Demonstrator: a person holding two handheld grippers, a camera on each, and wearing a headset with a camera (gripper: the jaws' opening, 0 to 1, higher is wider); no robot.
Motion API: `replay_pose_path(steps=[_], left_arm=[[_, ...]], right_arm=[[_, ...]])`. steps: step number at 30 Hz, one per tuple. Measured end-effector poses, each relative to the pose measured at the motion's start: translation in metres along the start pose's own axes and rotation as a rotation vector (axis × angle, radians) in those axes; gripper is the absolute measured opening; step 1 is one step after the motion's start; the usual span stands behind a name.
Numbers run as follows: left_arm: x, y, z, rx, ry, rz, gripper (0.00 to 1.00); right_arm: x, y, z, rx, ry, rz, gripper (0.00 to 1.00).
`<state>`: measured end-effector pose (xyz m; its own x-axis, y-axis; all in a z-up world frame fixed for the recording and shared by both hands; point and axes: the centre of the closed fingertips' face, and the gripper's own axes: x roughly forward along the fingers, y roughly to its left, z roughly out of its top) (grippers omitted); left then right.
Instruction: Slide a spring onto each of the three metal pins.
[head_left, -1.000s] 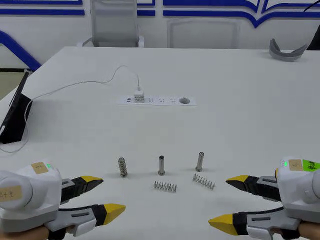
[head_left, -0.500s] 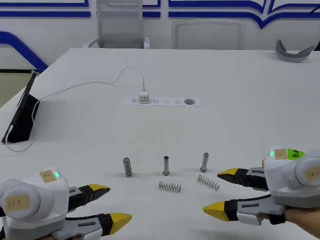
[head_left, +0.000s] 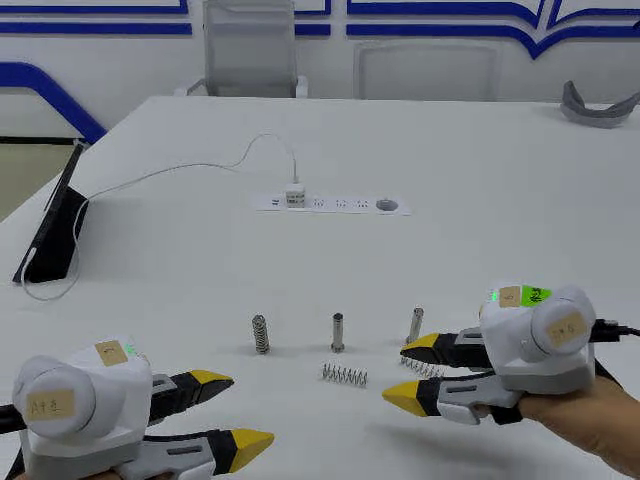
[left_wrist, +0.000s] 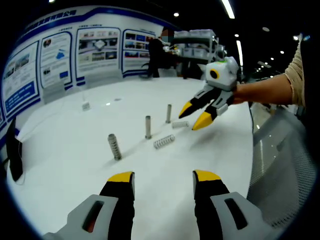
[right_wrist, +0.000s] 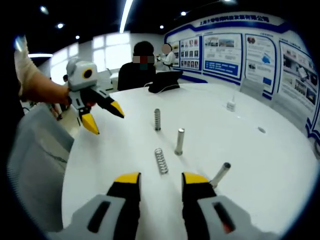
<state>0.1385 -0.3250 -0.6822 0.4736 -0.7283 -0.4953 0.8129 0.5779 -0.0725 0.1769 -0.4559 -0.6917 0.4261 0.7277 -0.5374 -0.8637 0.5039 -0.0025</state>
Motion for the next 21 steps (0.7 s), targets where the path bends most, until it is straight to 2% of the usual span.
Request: replay_pose_path(steps=[9,21], left_arm=[[0.002,-0.003,0.000,0.005,0.001,-0.010,0.45],[0.003,-0.006,-0.001,0.012,0.011,-0.019,0.41]], right_arm=[[0.026,0.000,-0.003,-0.025,0.044,0.034,0.25],[0.045,0.000,-0.012,-0.036,0.097,0.063,0.17]])
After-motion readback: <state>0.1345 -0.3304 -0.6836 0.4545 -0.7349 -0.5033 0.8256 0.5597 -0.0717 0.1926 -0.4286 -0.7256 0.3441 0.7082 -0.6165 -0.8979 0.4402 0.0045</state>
